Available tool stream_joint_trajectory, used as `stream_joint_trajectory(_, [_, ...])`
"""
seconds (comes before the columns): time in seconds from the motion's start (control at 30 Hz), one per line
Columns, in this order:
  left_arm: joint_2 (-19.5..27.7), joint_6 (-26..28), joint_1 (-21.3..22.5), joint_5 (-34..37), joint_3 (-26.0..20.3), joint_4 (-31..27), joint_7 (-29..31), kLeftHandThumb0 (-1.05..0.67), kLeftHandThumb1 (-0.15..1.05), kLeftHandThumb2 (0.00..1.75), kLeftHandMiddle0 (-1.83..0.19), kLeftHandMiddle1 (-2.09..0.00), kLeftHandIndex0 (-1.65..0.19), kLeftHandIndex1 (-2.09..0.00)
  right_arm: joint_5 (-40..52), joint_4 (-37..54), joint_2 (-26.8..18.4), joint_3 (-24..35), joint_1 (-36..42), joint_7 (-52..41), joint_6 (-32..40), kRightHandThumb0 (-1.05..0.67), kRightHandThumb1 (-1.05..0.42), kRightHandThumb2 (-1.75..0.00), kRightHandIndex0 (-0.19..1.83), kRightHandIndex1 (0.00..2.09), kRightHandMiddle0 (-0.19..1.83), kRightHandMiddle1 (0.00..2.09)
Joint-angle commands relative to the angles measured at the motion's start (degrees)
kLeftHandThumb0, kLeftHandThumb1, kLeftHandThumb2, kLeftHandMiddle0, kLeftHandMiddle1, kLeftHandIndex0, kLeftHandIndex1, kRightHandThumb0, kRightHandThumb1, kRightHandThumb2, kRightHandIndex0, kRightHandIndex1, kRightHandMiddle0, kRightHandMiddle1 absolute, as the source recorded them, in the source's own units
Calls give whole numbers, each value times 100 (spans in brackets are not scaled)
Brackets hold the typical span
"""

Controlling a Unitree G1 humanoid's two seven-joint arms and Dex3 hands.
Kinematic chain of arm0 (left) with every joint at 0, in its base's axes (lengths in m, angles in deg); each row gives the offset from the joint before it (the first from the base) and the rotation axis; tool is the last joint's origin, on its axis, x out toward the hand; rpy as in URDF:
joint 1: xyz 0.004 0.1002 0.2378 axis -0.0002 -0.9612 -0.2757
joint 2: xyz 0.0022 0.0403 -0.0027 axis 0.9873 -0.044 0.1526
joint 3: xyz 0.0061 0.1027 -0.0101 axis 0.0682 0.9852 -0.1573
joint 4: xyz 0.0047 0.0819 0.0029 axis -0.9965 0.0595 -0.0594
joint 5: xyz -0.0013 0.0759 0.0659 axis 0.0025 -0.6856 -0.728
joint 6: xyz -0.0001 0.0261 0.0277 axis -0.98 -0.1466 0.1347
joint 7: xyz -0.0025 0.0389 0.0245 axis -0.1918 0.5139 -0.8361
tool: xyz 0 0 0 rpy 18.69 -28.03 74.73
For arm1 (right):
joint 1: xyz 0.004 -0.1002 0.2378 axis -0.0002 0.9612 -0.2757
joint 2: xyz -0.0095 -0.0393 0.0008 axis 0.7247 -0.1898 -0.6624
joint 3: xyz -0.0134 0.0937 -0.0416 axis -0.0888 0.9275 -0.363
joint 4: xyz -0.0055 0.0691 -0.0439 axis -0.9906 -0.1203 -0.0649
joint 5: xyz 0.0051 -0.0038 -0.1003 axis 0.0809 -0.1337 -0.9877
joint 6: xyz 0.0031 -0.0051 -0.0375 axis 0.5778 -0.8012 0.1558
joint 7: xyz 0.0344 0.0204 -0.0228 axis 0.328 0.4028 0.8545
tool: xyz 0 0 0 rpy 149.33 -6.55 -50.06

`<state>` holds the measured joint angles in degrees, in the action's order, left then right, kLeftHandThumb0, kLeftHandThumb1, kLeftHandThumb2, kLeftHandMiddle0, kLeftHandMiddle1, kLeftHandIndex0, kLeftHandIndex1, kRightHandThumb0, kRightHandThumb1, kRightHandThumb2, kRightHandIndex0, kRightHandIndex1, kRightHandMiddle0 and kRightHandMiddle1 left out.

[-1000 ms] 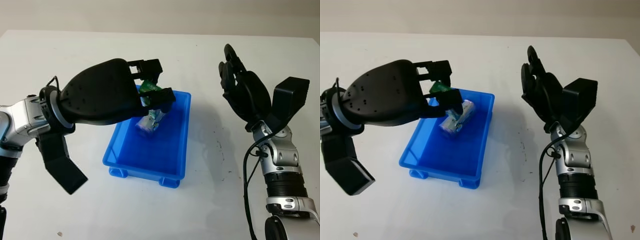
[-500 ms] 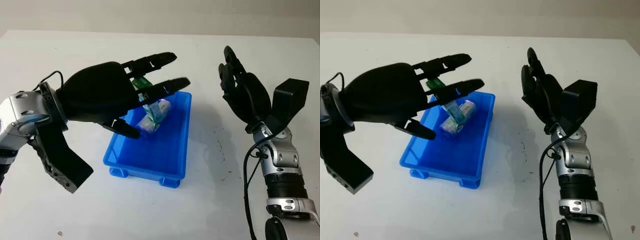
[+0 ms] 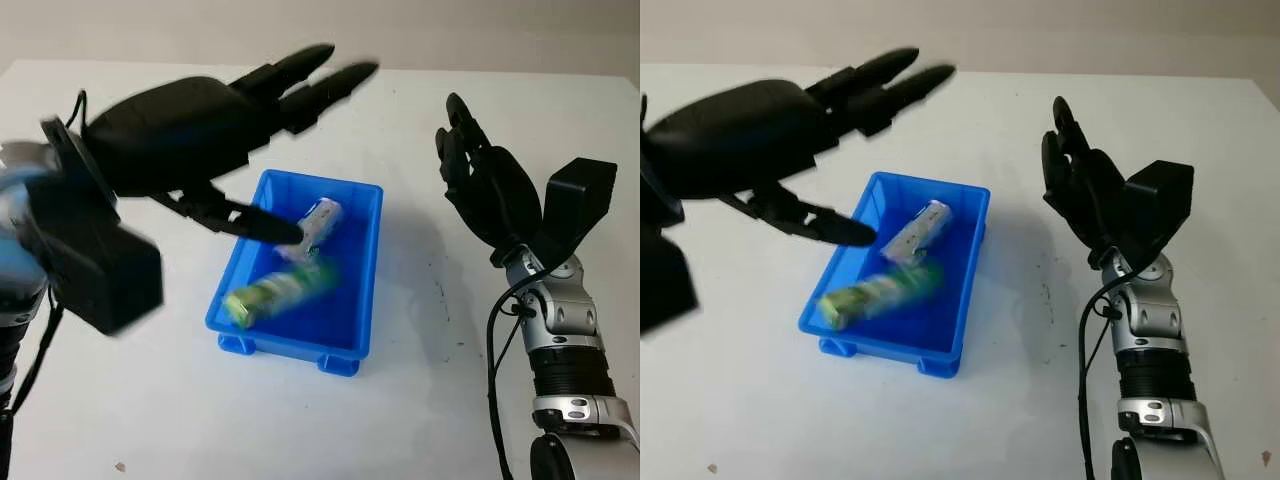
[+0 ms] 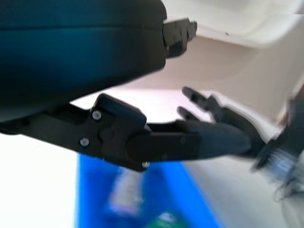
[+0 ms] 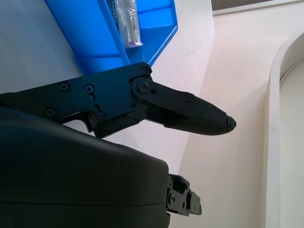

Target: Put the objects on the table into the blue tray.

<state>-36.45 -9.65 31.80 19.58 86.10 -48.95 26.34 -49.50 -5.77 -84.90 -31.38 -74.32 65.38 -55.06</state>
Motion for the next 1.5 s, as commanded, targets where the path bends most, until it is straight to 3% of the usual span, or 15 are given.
stream_joint_trajectory(0.0, [-13,773,184,385,-229,-278,44,-94,105,50,19,0,19,0,5,-29,23,15,-13,0,-87,-68,-105,-70,-19,0,-19,0])
stream_joint_trajectory(0.1, [-11,1720,245,742,-406,-493,-60,-96,105,55,19,0,19,0,-9,-28,30,4,-17,23,-77,-67,-105,-70,-19,0,-19,0])
stream_joint_trajectory(0.2, [-8,2158,298,723,-430,-565,-260,-97,105,61,19,0,19,0,-29,-38,39,-11,-27,50,-99,-67,-105,-70,-19,0,-19,0])
stream_joint_trajectory(0.3, [-118,2355,374,809,-522,-473,-474,-94,105,65,19,0,19,0,-33,-46,21,-19,-26,17,-120,-67,-105,-70,-19,0,-19,0])
stream_joint_trajectory(0.4, [-520,2690,459,1087,-842,-249,-968,-88,105,60,19,0,19,0,-28,-27,27,-11,-33,28,-97,-67,-105,-71,-19,0,-19,0])
stream_joint_trajectory(0.57, [-789,2712,414,1166,-1432,265,-1698,-83,105,67,19,0,19,0,-13,-21,37,-5,-44,35,-65,-69,-105,-70,-19,0,-19,0])
stream_joint_trajectory(0.73, [-1200,2150,-7,1256,-2068,887,-2298,-87,105,68,19,0,19,0,8,13,85,-2,-84,109,-13,-70,-105,-72,-19,0,-19,0])
stream_joint_trajectory(0.87, [-1616,1489,-487,1414,-2296,1397,-2428,-85,105,68,19,0,19,0,4,-25,108,6,-145,181,-18,-69,-105,-74,-19,0,-19,0])
stream_joint_trajectory(1.03, [-2090,875,-963,1252,-2102,1858,-2684,-85,105,66,19,0,19,0,-37,-67,127,-3,-233,244,-73,-69,-105,-76,-19,0,-19,0])
stream_joint_trajectory(1.23, [-2407,5,-1264,1019,-1866,2848,-2693,-84,105,71,19,0,19,0,-27,-87,188,35,-296,369,-121,-71,-105,-78,-19,0,-19,0])
stream_joint_trajectory(1.47, [-2674,-386,-1452,1041,-1690,3215,-2674,-85,105,71,19,0,19,0,-31,-133,207,16,-339,390,-168,-73,-105,-77,-19,0,-19,0])
